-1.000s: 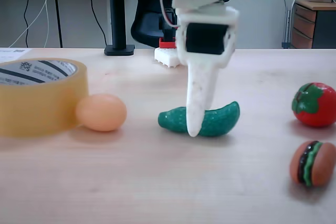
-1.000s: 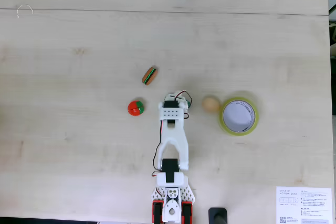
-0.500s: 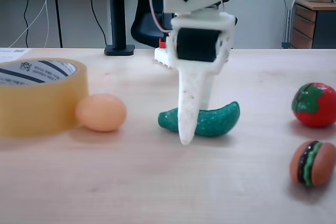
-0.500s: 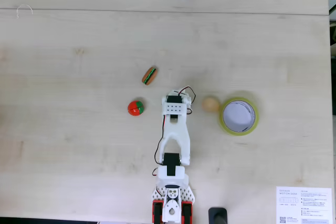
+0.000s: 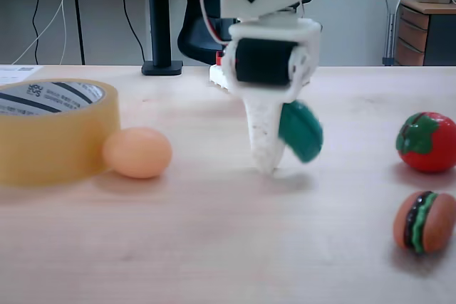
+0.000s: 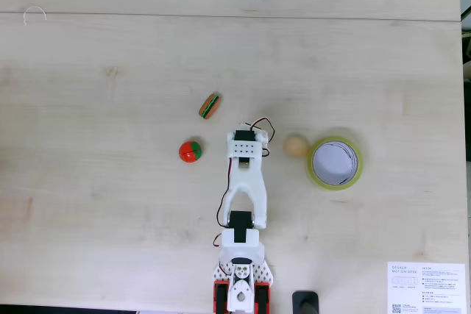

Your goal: Grasp a cucumber and put it in the hole.

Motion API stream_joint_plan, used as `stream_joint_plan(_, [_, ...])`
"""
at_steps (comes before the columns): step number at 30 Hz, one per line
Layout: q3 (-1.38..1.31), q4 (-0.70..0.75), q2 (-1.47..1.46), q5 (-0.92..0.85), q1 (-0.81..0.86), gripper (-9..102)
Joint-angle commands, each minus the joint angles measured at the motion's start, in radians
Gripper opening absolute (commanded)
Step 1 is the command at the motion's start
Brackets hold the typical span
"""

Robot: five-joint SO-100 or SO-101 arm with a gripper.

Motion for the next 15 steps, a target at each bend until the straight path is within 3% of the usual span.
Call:
stream_joint_plan(1, [-0.008,0.002,0.011,0.012,0.003,0])
stream_joint_plan(15, [-0.055,0.012,0.126,0.178,0.018,0])
